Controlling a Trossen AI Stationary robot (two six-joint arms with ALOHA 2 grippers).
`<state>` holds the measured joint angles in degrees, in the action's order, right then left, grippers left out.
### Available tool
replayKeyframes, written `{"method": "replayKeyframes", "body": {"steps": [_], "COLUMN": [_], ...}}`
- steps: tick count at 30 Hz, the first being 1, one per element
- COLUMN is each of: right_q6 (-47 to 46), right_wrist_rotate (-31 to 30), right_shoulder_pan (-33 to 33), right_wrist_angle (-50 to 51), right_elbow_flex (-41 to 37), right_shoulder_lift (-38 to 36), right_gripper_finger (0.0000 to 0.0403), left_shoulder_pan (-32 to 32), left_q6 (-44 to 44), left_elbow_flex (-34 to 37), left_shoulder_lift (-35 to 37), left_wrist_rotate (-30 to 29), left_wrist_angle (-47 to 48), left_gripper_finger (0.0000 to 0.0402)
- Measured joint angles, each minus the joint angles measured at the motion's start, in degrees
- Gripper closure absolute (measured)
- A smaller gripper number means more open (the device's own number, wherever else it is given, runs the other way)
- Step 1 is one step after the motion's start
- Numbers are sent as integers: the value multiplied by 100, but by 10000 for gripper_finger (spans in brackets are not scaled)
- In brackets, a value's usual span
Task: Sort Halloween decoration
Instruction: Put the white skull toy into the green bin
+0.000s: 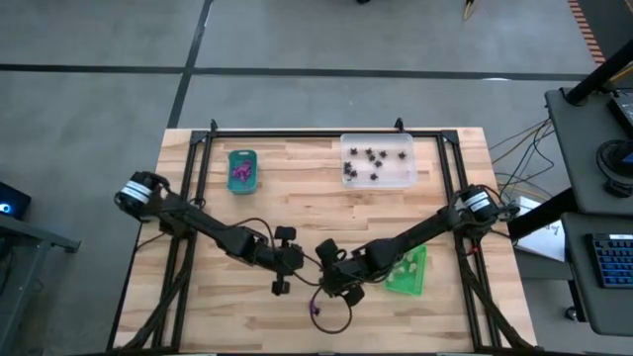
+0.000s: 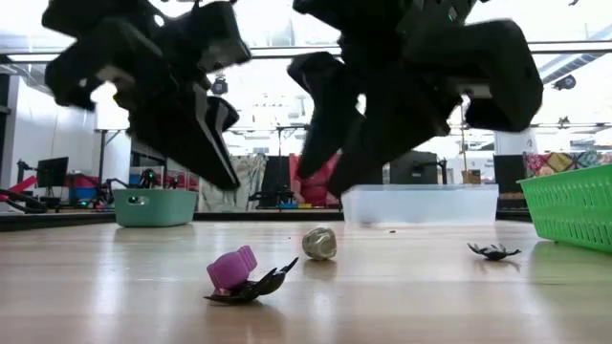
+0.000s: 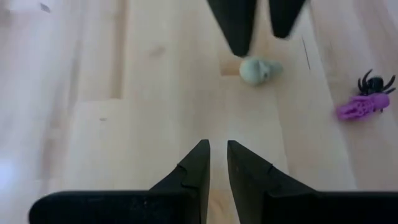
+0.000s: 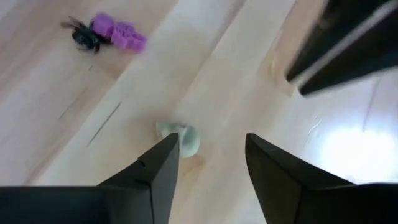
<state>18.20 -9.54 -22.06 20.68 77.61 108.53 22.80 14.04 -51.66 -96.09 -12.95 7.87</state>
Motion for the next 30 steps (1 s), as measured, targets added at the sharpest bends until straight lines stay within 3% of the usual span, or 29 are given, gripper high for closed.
{"method": "replayKeyframes", "body": {"steps": [10, 23, 30], "right_q6": [493, 751, 551], "right_wrist_rotate": [250, 431, 845], "right_shoulder_pan": [-2, 60, 245], "right_wrist_angle": [35, -58, -56], "right_elbow_flex": [153, 168, 175], "right_shoulder_lift": [372, 679, 725], "right_gripper_finger": [212, 213, 226], "left_shoulder_pan": [25, 29, 31], "left_q6": [-2, 0, 0], "left_elbow_flex": [2, 4, 4], "left_shoulder_lift": [698, 679, 677], "left_wrist_rotate": [-316, -323, -325], "left_wrist_angle": [366, 358, 329], "left_gripper_finger": [364, 364, 364]}}
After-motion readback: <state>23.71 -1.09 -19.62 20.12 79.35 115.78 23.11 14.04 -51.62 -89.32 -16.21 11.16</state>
